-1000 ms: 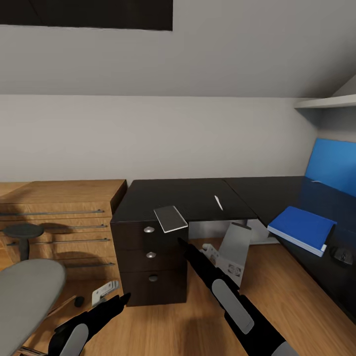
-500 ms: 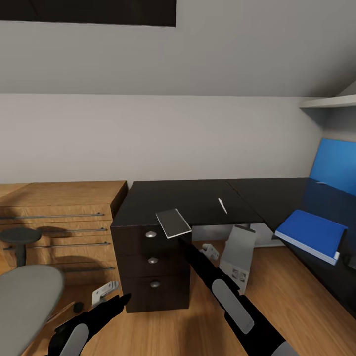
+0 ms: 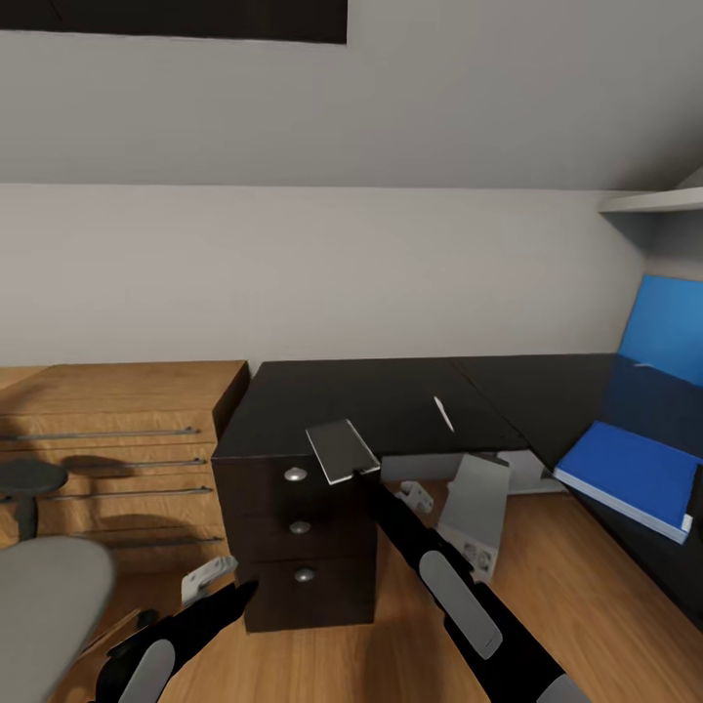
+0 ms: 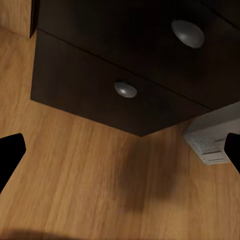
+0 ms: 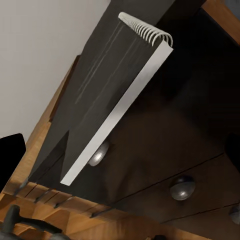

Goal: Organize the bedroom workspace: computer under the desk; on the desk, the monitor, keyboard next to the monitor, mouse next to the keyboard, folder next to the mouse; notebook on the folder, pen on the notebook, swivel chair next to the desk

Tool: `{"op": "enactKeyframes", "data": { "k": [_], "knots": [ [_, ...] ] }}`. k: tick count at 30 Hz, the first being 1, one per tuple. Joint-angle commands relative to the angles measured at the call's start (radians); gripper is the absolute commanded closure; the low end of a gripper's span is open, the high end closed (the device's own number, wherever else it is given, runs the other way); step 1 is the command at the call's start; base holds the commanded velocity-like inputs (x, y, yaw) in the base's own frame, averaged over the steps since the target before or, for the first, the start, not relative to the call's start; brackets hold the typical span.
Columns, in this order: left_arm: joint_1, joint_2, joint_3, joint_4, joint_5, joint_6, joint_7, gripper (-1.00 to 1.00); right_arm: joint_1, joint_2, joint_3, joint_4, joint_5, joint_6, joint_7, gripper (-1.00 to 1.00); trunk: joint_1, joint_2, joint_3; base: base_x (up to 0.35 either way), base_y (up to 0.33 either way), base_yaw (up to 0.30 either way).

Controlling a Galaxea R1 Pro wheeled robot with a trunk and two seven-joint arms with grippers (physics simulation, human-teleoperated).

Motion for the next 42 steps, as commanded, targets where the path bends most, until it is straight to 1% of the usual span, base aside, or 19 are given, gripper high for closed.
{"op": "enactKeyframes", "data": {
  "k": [1, 9, 18, 30, 41, 42],
  "knots": [
    [-0.001, 0.001, -0.002, -0.001, 0.01, 0.001, 0.01, -1.0, -0.001, 0.0, 0.0, -0.001, -0.006, 0.002, -0.007, -1.0, 0.0, -0.001, -0.001, 0.163, 0.0, 0.0],
    [-0.001, 0.001, -0.002, -0.001, 0.011, 0.001, 0.009, -1.0, -0.001, -0.001, -0.002, -0.001, -0.004, 0.002, -0.007, -1.0, 0.0, -0.001, -0.001, 0.09, 0.004, 0.0],
    [-0.001, 0.001, -0.002, -0.001, 0.011, 0.001, 0.009, -1.0, -0.001, -0.001, -0.003, 0.0, -0.004, 0.002, -0.007, -1.0, 0.0, -0.001, -0.001, 0.107, 0.103, 0.0],
    [-0.001, 0.0, -0.003, -0.001, 0.012, 0.002, 0.009, -1.0, -0.001, -0.002, -0.004, -0.001, -0.004, 0.002, -0.007, -1.0, 0.0, -0.001, -0.001, 0.021, 0.076, 0.0],
    [-0.001, -0.001, -0.005, 0.008, 0.012, 0.003, 0.009, -1.0, -0.001, -0.002, -0.005, -0.001, -0.004, 0.001, -0.008, -1.0, 0.0, -0.001, -0.001, 0.002, 0.01, 0.0],
    [-0.001, -0.001, -0.005, 0.009, 0.011, 0.003, 0.009, -1.0, -0.001, -0.002, -0.005, -0.001, -0.004, 0.001, -0.009, 1.0, 0.0, -0.001, -0.001, 0.0, 0.0, 0.0]
  ]
}}
